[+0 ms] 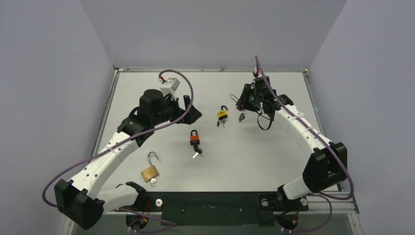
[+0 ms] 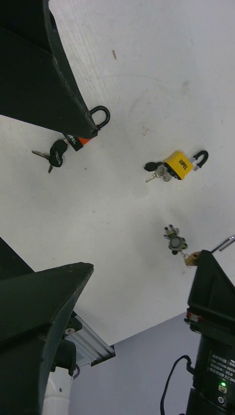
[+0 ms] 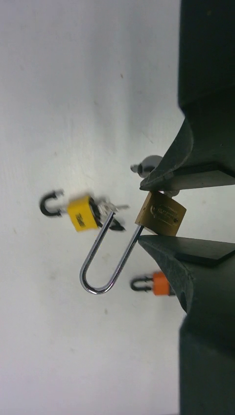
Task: Lock with the key
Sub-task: Pick up the lock from the center of the board.
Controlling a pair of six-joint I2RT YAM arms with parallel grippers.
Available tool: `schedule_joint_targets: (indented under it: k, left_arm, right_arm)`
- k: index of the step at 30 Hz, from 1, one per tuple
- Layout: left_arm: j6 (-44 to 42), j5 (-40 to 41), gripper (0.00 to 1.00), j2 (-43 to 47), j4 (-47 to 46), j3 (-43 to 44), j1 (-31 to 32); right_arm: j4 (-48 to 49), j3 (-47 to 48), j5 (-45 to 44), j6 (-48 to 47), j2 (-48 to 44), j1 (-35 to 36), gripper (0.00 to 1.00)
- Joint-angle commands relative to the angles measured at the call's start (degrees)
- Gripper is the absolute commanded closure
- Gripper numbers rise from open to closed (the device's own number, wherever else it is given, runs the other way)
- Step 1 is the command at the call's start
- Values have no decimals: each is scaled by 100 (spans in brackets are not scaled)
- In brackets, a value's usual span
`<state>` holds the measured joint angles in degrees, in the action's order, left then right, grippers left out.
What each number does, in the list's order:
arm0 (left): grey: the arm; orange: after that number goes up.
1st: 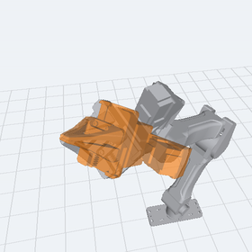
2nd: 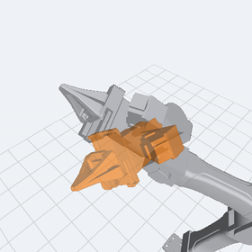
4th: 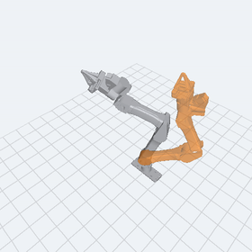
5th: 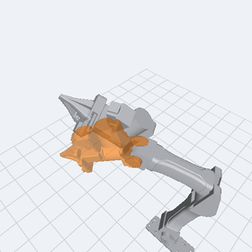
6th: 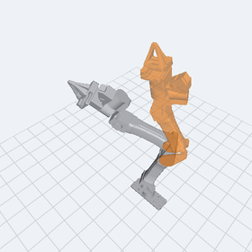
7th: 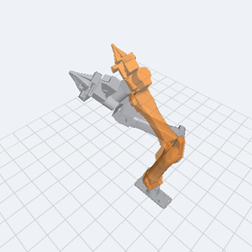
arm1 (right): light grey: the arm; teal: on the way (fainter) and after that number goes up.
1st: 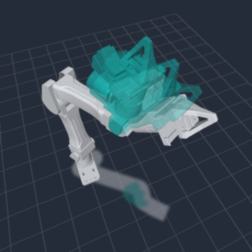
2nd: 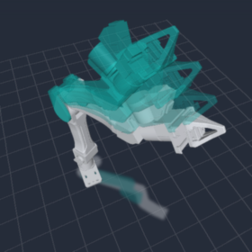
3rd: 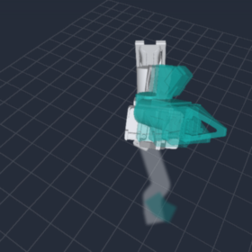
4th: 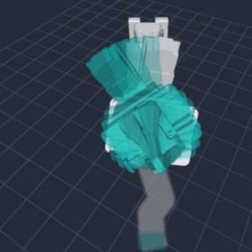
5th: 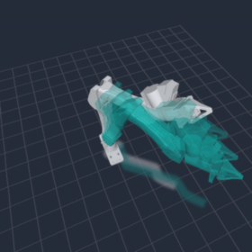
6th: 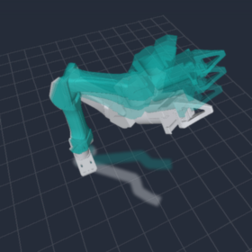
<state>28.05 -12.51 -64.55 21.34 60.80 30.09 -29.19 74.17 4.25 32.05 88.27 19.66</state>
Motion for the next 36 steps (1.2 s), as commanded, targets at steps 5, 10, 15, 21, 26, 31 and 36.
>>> schedule_joint_targets:
  k: [5, 10, 15, 21, 26, 31, 36]
  left_arm:
    - [-1054, -1358, 6, -133, -1194, 449, -28]
    - [-1508, -2575, 12, 48, -1224, 551, -34]
    - [-1508, -3732, 19, 207, -1286, 660, 13]
    - [-1287, -4263, 26, 380, -1485, 727, 108]
    - [-1230, -4634, 30, 367, -1530, 827, 159]
    - [-1207, -4825, 33, 334, -1568, 826, 250]
    - [-1225, -4933, 39, 301, -1533, 834, 307]
  right_arm:
    - [313, -914, 2101, 623, -1379, 672, 100]
    - [192, -1059, 2962, 751, -1935, 832, 100]
    - [166, -1127, 3866, 961, -2335, 923, 100]
    - [192, -1034, 4547, 1241, -2562, 1077, 100]
    - [526, -1079, 4930, 1694, -2649, 1286, 99]
    - [980, -1136, 5080, 2115, -2726, 1437, 99]
    - [1194, -1127, 5116, 2392, -2813, 1492, 98]
